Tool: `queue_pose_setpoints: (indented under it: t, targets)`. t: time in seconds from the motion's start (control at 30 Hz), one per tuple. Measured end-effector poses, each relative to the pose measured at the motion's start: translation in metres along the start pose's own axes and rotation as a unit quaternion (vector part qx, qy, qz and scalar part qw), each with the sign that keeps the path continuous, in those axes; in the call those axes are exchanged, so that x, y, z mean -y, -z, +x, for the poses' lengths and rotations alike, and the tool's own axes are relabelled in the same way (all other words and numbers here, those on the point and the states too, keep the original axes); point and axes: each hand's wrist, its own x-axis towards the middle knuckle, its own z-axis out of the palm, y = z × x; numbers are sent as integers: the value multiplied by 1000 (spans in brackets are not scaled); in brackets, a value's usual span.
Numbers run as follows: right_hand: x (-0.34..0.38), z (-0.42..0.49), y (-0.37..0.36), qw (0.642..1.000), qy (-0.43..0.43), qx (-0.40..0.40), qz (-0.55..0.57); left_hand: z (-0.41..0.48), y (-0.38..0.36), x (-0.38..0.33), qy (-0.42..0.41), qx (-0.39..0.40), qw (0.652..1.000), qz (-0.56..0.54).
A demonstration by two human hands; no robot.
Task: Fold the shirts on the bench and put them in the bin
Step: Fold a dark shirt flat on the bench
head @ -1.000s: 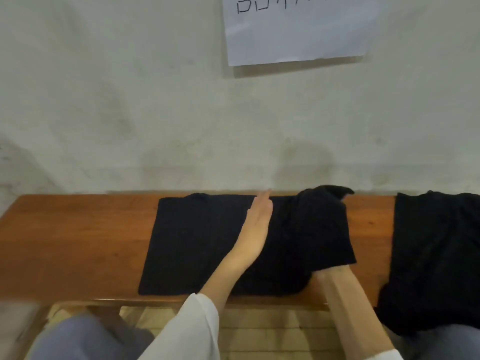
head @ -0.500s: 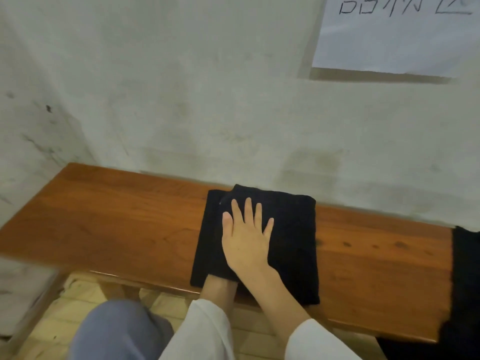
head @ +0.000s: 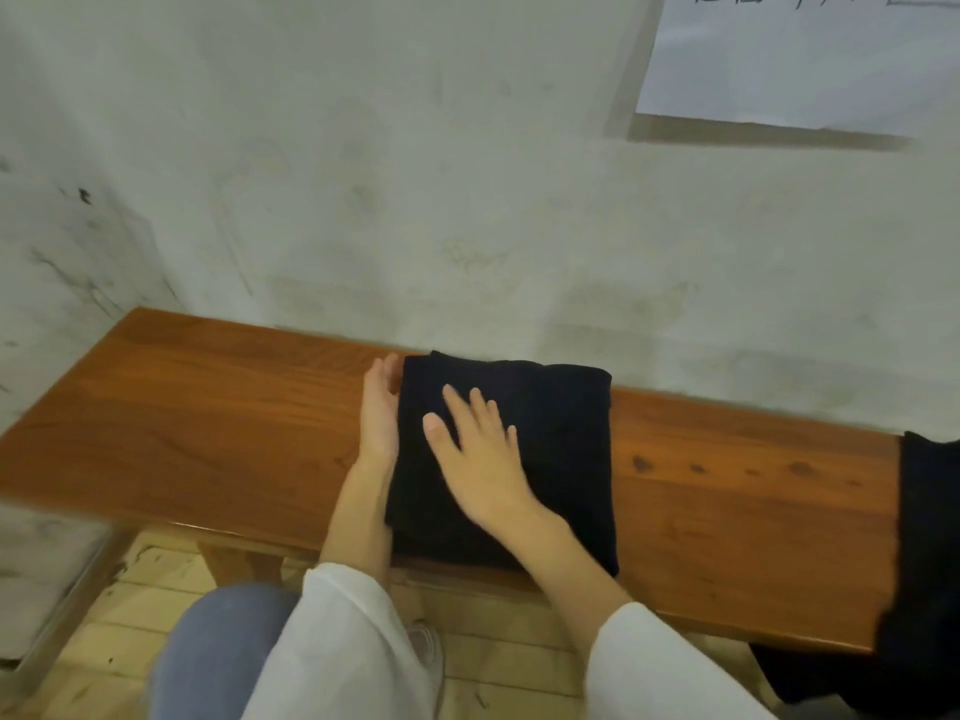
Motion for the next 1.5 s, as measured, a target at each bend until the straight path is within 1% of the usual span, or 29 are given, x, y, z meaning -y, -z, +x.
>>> queue_pose_setpoints:
  t: [0.07,0.1,0.13,0.17,0.2,0.23,0.3,0.37,0.43,0.47,0.5,0.57,0.6,0.63,0.7,0.73,0.77,0.8,0.83,0.9,1.03,1.17,1.3,1.33,1.37,1.4,1.43,1.47,1.5]
  targets:
    - [-18,-16,23,997,-11,-68,28,-5,3,-6,-18,5,996,83]
    - [-35,-27,36,992,-48,-117,21,-6,8,-7,-31,20,994,107]
    - [-53,-40,49,982,-94,-160,18,-10,10,-10,-27,45,991,121]
    - [-67,-55,57,974,-146,-175,15,-12,12,-12,-28,67,985,156]
    - [-76,-67,60,967,-186,-171,19,-10,12,-11,-27,73,974,213]
    - [-83,-74,57,965,-213,-152,20,-9,10,-12,-38,78,956,281]
    - [-92,-75,49,967,-221,-125,3,-4,2,-14,-62,75,906,412]
    - [-97,-75,49,967,-207,-145,4,0,-4,-14,-97,77,859,496]
    - [-99,-78,51,963,-201,-179,29,0,-6,-11,-111,81,820,555]
    - [-101,-81,51,961,-200,-187,30,-2,-7,-8,-117,77,800,584]
    - [-101,-84,51,962,-198,-186,24,-9,-10,-5,-127,55,775,617]
    - [-102,-85,51,966,-187,-178,17,-24,-18,4,-171,-17,701,692]
    - [-101,-80,52,966,-177,-187,16,-33,-24,10,-201,-40,665,718]
    - [-99,-71,54,965,-158,-211,11,-44,-33,19,-231,-36,641,731]
    - [-94,-44,60,964,-78,-256,-13,-70,-55,44,-277,24,619,734]
    - [-90,-28,63,969,-27,-243,-41,-83,-65,59,-288,59,607,738]
    - [-88,-13,64,975,13,-207,-80,-94,-76,74,-282,88,597,746]
    - [-91,0,64,979,36,-163,-119,-104,-84,87,-261,107,590,756]
    - [-99,11,63,981,37,-121,-146,-110,-90,97,-238,114,587,765]
    - [-118,22,61,984,5,-80,-159,-115,-94,107,-217,111,581,777]
    - [-128,27,60,982,-17,-72,-173,-112,-94,108,-204,106,564,793]
    - [-121,29,68,985,-31,-26,-165,-122,-94,107,-168,113,562,802]
    - [-117,28,79,971,-52,-2,-233,-150,-87,109,-131,116,564,807]
    - [-111,27,81,965,-64,5,-253,-161,-86,104,-110,127,555,815]
    - [-105,26,83,960,-71,12,-272,-171,-84,100,-104,145,526,832]
    - [-101,27,82,956,-74,11,-283,-178,-81,99,-87,166,512,838]
    - [-94,27,81,957,-65,-5,-284,-183,-79,90,-67,168,517,837]
    - [-89,25,77,960,-46,-29,-276,-184,-78,79,-76,152,544,822]
    - [-83,20,74,963,-22,-59,-262,-180,-76,66,-107,116,586,795]
